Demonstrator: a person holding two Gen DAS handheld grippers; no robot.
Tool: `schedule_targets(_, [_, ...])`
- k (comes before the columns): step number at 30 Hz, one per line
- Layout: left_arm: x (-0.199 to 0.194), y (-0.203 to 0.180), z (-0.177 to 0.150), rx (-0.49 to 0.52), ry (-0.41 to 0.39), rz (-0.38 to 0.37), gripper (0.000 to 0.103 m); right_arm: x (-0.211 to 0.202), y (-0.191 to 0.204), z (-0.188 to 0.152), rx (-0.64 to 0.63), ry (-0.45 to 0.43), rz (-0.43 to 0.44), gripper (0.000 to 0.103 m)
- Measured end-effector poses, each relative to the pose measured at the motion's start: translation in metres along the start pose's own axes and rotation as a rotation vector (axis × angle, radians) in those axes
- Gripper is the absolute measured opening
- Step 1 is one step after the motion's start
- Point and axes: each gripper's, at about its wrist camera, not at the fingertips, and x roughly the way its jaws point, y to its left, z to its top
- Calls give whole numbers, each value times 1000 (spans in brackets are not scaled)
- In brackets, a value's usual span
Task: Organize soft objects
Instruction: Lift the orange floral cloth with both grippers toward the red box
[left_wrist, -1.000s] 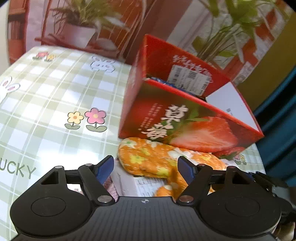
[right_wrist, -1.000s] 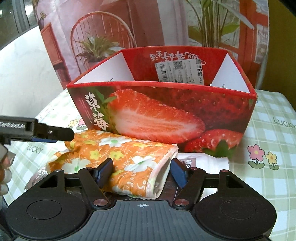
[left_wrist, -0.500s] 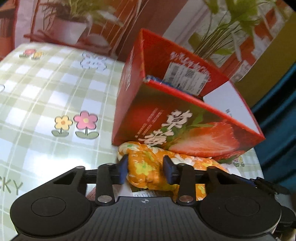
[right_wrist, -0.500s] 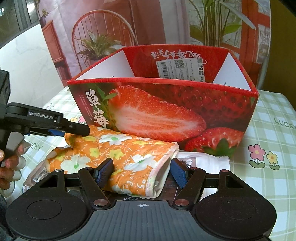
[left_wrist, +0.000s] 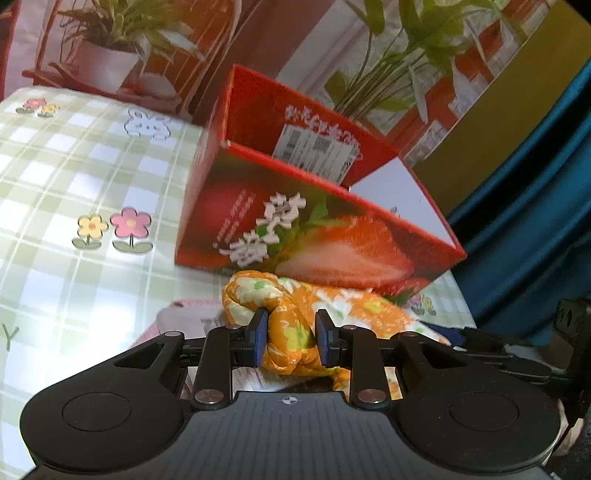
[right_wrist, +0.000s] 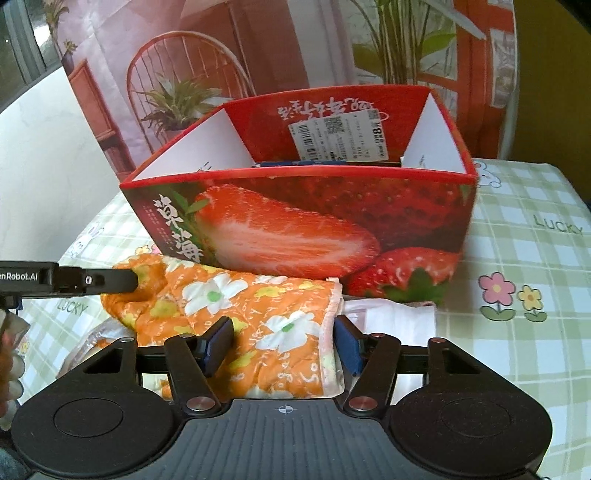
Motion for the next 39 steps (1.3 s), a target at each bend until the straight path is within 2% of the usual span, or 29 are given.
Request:
schedule_targets(8, [8, 4, -5, -4, 41, 7, 29, -10, -6, -7, -15, -7, 7, 47])
schedule_targets(13, [5, 7, -7, -8, 35, 5, 29, -12, 2, -5, -69, -9, 8, 39])
schedule_targets(17, [-1, 3, -7, 24, -1, 17, 24, -15, 2, -3, -91, -13, 23, 31])
schedule_targets(21, [-10, -2, -4, 46, -37, 13, 22, -24, 5, 1, -150, -30, 26, 19])
schedule_targets(39, [-67, -36, 29, 201, -278, -8, 22, -76, 29, 34, -297, -182, 77, 16])
